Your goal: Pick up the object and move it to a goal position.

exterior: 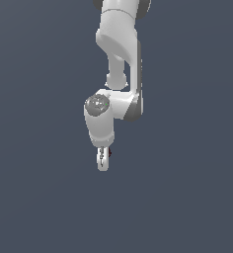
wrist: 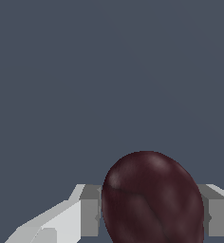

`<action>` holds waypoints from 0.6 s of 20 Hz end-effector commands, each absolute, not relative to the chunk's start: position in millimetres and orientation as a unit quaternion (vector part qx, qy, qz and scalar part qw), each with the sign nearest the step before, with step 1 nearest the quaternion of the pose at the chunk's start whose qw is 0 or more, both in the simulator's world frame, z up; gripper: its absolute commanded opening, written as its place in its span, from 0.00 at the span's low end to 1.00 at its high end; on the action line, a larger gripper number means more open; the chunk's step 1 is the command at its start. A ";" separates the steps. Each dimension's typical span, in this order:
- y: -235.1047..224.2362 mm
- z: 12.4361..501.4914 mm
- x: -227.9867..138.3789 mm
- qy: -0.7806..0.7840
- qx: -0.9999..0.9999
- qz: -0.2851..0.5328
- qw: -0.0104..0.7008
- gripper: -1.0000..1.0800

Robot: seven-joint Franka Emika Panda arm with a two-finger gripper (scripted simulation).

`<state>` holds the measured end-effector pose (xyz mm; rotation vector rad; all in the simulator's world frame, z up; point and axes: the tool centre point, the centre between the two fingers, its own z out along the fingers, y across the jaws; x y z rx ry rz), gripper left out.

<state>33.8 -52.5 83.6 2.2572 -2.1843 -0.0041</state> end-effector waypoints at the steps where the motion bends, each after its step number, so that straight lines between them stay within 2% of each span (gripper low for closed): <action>1: -50.3 105.7 30.3 -0.695 0.719 -0.001 -0.001 0.00; 12: -38.5 233.5 7.5 -0.696 0.718 -0.001 0.000 0.00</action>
